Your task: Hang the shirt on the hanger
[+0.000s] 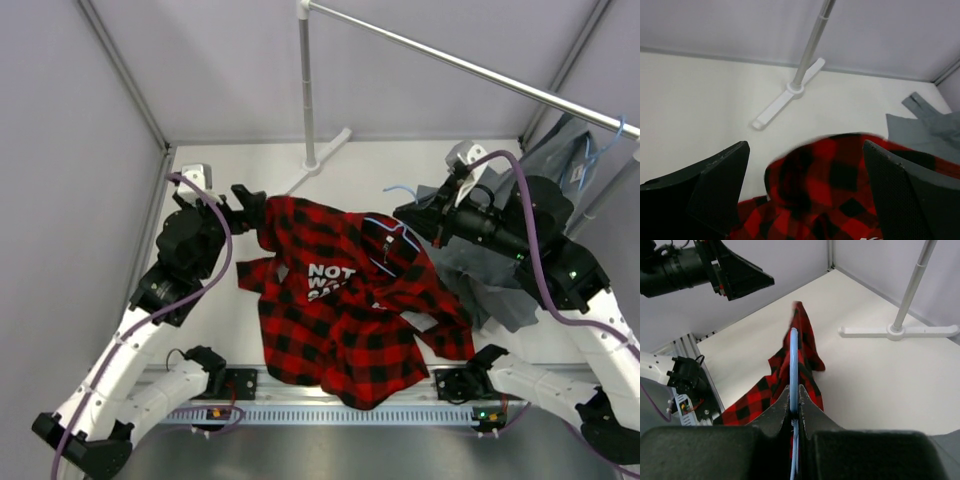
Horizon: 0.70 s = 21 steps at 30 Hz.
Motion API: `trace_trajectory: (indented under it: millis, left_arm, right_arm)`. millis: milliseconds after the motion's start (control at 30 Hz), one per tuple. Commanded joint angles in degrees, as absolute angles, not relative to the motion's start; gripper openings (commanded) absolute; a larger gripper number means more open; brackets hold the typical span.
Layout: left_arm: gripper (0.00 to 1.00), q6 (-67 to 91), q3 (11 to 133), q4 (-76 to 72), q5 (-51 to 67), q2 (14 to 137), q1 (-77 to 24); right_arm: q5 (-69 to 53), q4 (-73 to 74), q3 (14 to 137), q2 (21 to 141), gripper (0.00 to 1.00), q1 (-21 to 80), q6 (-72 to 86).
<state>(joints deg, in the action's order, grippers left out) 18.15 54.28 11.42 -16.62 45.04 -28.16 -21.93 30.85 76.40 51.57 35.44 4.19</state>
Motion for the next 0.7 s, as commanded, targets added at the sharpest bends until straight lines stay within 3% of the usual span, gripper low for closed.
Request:
trace_trajectory:
  millis: [0, 133, 167, 367, 500, 667]
  left_arm:
    - [0.98, 18.7, 57.1, 20.0, -22.2, 43.4, -27.8]
    - [0.98, 16.4, 59.3, 21.2, -8.2, 42.1, -27.8]
    - [0.98, 15.9, 61.4, 22.3, -6.9, 42.3, -27.8]
    - [0.98, 12.0, 70.0, 32.9, -11.3, 41.6, -27.8]
    - [0.98, 7.9, 71.1, 36.9, -15.7, 38.8, -27.8]
    - [0.98, 7.2, 60.9, 37.1, -19.6, 34.3, -27.8]
  right_arm:
    - [-19.7, 24.8, 83.1, 50.7, 0.0, 34.5, 6.9]
    - [-16.4, 29.4, 95.3, 57.0, 0.0, 34.5, 7.2]
    - [-15.5, 33.6, 104.1, 59.3, 0.0, 34.5, 7.1]
    - [0.2, 45.0, 140.5, 77.9, 0.0, 34.5, 9.7]
    - [6.1, 43.5, 140.7, 81.6, 0.0, 34.8, 10.3]
    - [18.6, 39.5, 126.3, 78.2, 0.0, 39.8, 9.6]
